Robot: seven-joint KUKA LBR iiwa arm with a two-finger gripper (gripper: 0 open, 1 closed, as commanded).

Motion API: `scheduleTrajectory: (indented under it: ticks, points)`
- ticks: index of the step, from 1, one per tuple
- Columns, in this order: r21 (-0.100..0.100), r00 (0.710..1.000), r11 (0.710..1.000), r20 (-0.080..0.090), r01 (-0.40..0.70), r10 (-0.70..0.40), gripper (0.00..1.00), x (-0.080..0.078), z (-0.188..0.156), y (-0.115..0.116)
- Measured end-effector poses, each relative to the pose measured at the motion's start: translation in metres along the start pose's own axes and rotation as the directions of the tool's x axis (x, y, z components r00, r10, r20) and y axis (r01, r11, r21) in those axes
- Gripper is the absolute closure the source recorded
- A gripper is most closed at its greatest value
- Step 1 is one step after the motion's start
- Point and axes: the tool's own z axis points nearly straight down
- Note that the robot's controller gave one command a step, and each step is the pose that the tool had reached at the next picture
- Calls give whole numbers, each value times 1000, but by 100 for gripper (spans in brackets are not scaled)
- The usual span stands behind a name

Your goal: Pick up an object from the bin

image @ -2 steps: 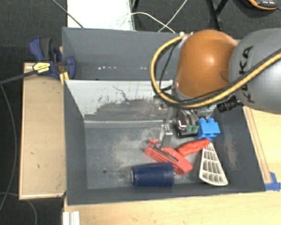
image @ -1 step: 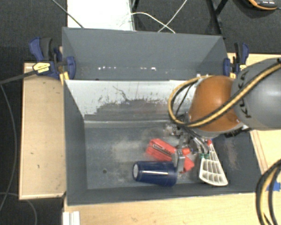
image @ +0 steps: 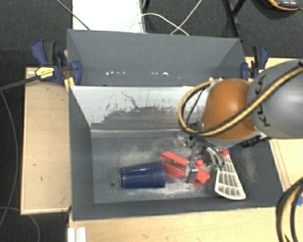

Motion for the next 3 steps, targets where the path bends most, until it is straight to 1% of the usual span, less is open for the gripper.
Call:
scheduleTrajectory:
  ticks: [1, 2, 3]
  points:
    - [0, 986, 986, 29, -166, 166, 0, 4, 6, -4]
    - [-1, 977, 977, -2, -212, 212, 0, 13, 36, 0]
    - [-4, 936, 936, 18, -351, 351, 100, 7, 36, 2]
